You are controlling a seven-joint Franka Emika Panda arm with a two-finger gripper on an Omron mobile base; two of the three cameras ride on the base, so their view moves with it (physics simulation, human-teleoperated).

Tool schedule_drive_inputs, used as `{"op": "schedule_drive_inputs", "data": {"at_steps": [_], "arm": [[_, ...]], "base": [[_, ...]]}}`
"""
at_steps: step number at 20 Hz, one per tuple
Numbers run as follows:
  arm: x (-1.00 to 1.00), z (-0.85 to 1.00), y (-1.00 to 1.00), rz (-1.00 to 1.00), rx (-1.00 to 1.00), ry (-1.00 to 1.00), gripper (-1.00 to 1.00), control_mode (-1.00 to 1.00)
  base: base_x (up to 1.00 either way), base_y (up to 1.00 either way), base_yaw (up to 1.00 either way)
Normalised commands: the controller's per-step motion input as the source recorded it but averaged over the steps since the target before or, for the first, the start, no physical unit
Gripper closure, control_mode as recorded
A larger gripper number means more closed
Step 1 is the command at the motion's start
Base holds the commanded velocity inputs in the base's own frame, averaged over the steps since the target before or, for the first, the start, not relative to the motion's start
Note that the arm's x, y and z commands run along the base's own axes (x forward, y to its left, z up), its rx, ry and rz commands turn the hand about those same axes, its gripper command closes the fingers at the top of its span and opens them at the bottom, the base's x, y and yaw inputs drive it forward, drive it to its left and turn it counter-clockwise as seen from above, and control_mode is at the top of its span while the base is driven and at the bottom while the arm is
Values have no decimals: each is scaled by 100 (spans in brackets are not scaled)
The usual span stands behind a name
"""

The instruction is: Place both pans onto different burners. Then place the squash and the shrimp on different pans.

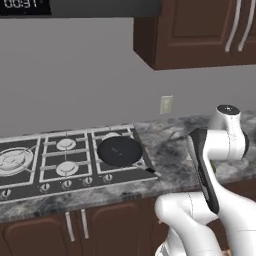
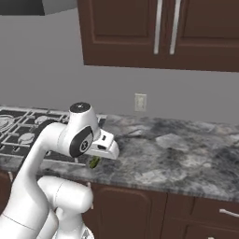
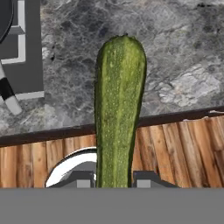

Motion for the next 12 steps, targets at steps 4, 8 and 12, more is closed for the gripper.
{"op": "schedule_drive_inputs", "data": {"at_steps": [4,8,12], "arm": [[0,0,0,0,0,0,100,100],[0,0,0,0,0,0,100,100],[0,0,0,0,0,0,100,100]], "base": [[-1,60,0],[0,54,0],[0,54,1]]}}
